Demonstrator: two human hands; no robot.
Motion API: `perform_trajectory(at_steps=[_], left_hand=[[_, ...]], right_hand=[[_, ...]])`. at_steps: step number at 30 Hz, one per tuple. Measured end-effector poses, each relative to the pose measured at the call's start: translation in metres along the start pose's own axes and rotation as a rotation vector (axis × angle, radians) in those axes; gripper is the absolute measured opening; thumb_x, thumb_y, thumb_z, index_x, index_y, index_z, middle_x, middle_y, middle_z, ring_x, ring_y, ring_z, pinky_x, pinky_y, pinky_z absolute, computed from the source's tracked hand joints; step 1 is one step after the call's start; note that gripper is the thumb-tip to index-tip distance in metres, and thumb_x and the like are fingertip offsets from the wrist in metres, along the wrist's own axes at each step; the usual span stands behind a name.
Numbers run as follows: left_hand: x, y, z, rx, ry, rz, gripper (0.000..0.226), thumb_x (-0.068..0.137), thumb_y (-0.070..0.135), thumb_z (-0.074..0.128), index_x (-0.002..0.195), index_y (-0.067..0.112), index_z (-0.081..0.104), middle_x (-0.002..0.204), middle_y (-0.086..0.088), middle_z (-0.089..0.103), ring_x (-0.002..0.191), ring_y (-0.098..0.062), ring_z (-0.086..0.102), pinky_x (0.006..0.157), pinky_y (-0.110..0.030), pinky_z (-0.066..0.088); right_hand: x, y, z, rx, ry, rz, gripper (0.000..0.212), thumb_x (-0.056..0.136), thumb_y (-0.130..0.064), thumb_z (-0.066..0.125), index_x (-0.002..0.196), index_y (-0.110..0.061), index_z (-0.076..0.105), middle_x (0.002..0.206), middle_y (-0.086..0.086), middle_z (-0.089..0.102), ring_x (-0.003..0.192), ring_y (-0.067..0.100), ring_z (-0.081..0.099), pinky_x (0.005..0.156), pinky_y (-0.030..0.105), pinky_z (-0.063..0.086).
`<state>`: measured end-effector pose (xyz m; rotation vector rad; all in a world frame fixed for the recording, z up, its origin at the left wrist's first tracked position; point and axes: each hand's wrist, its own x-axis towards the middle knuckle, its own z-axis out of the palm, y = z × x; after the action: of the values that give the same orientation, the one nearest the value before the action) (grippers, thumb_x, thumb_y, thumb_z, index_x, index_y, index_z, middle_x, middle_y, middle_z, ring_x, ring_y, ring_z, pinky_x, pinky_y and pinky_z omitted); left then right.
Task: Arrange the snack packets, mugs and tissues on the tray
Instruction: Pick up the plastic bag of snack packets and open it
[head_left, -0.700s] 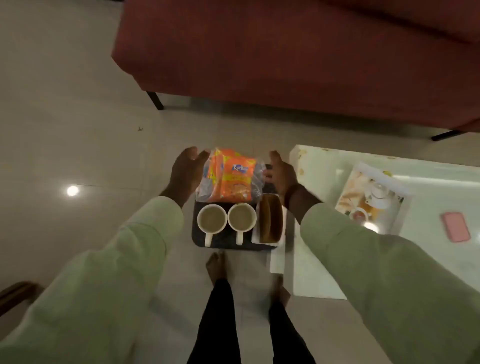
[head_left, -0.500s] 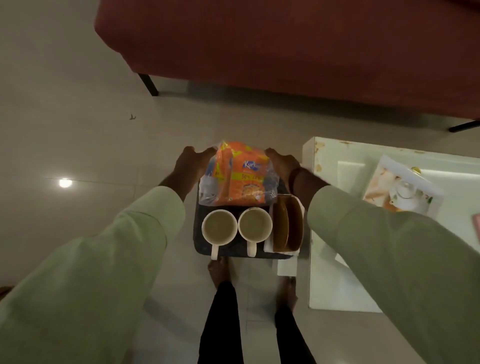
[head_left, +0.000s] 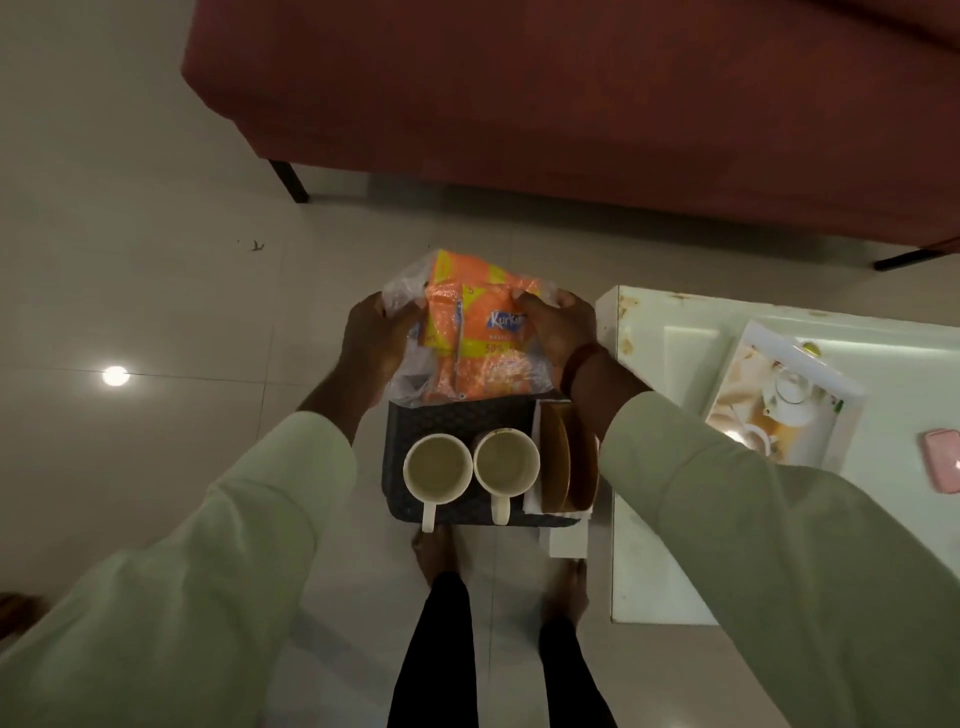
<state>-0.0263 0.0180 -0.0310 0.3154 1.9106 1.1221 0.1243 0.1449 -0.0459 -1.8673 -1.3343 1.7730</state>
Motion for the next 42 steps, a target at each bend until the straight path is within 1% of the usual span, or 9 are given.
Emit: perform_trajectory(at_steps=[9,13,17,19,24,30,34,38,42], left_hand=[[-0.133,0.100,-0.032,-0.145,-0.178,0.371,0.023,0.095,-0.005,0.048,0.115,0.002,0.055,0.102,-0.007,0.068,0.092,-0.007,0.067,0.078,-0.023,0.056],[-0.197,0.129,-0.026,-0.174,-0.335,0.409,0.043,0.096,-0.003,0.046,0.137,0.003,0.042,0.131,-0.020,0.057,0.118,-0.027,0.059,0.095,-0.044,0.052],[-0.263,0.133,-0.002,-0.222,-0.430,0.318,0.082,0.082,0.018,0.071,0.145,0.044,0.027,0.136,0.014,0.055,0.124,-0.015,0.056,0.093,-0.035,0.053],[-0.297,0.133,0.021,-0.224,-0.451,0.306,0.086,0.068,0.039,0.082,0.139,0.050,0.034,0.140,0.006,0.051,0.125,-0.018,0.055,0.091,-0.036,0.053],[-0.369,0.131,0.090,-0.449,-0.391,0.174,0.071,0.062,0.063,0.076,0.122,0.026,0.062,0.119,-0.001,0.067,0.107,-0.022,0.066,0.074,-0.035,0.057],[-0.412,0.135,0.156,-0.454,-0.191,0.215,0.038,0.077,0.019,0.069,0.114,0.020,0.062,0.110,0.007,0.072,0.100,-0.015,0.069,0.069,-0.028,0.058],[-0.428,0.140,0.168,-0.467,-0.402,0.258,0.059,0.076,0.006,0.074,0.126,0.025,0.049,0.133,-0.013,0.058,0.121,-0.028,0.059,0.084,-0.039,0.058],[-0.439,0.147,0.155,-0.388,-0.713,0.123,0.083,0.074,0.057,0.070,0.141,0.015,0.044,0.136,-0.013,0.058,0.124,-0.030,0.057,0.091,-0.045,0.055],[-0.442,0.160,0.155,0.085,-0.849,0.073,0.045,0.083,0.049,0.066,0.123,0.029,0.065,0.119,-0.001,0.070,0.107,-0.025,0.067,0.087,-0.041,0.057]], right_hand=[[-0.149,-0.058,-0.078,0.342,-0.239,-0.185,0.053,0.083,-0.029,0.074,0.131,-0.011,0.059,0.119,0.011,0.072,0.105,0.028,0.071,0.081,0.043,0.060],[-0.213,-0.060,-0.128,0.345,-0.287,-0.262,0.052,0.089,-0.033,0.066,0.135,-0.011,0.055,0.127,0.013,0.067,0.115,0.032,0.066,0.096,0.056,0.053],[-0.266,-0.046,-0.191,0.501,-0.330,-0.308,0.042,0.101,-0.046,0.041,0.131,-0.022,0.058,0.129,0.010,0.065,0.117,0.029,0.065,0.084,0.043,0.058],[-0.284,-0.034,-0.226,0.538,-0.328,-0.284,0.043,0.100,-0.047,0.042,0.133,-0.023,0.055,0.130,0.010,0.065,0.117,0.030,0.065,0.083,0.044,0.058],[-0.309,0.000,-0.310,0.484,-0.323,-0.268,0.039,0.097,-0.022,0.062,0.135,-0.026,0.056,0.133,0.012,0.064,0.120,0.029,0.063,0.086,0.040,0.057],[-0.327,0.033,-0.393,0.446,-0.300,-0.334,0.059,0.093,-0.004,0.061,0.146,-0.024,0.043,0.132,0.008,0.065,0.122,0.029,0.062,0.088,0.043,0.057],[-0.342,0.040,-0.427,0.444,-0.303,-0.358,0.052,0.094,-0.005,0.060,0.142,-0.024,0.049,0.137,0.009,0.060,0.125,0.029,0.059,0.091,0.044,0.056],[-0.351,0.043,-0.445,0.460,-0.268,-0.353,0.044,0.098,-0.015,0.056,0.142,-0.015,0.050,0.136,0.014,0.061,0.125,0.031,0.059,0.094,0.043,0.055],[-0.356,0.042,-0.452,0.331,-0.212,-0.407,0.042,0.095,-0.020,0.059,0.136,-0.010,0.055,0.124,0.019,0.066,0.118,0.036,0.063,0.098,0.052,0.053]])
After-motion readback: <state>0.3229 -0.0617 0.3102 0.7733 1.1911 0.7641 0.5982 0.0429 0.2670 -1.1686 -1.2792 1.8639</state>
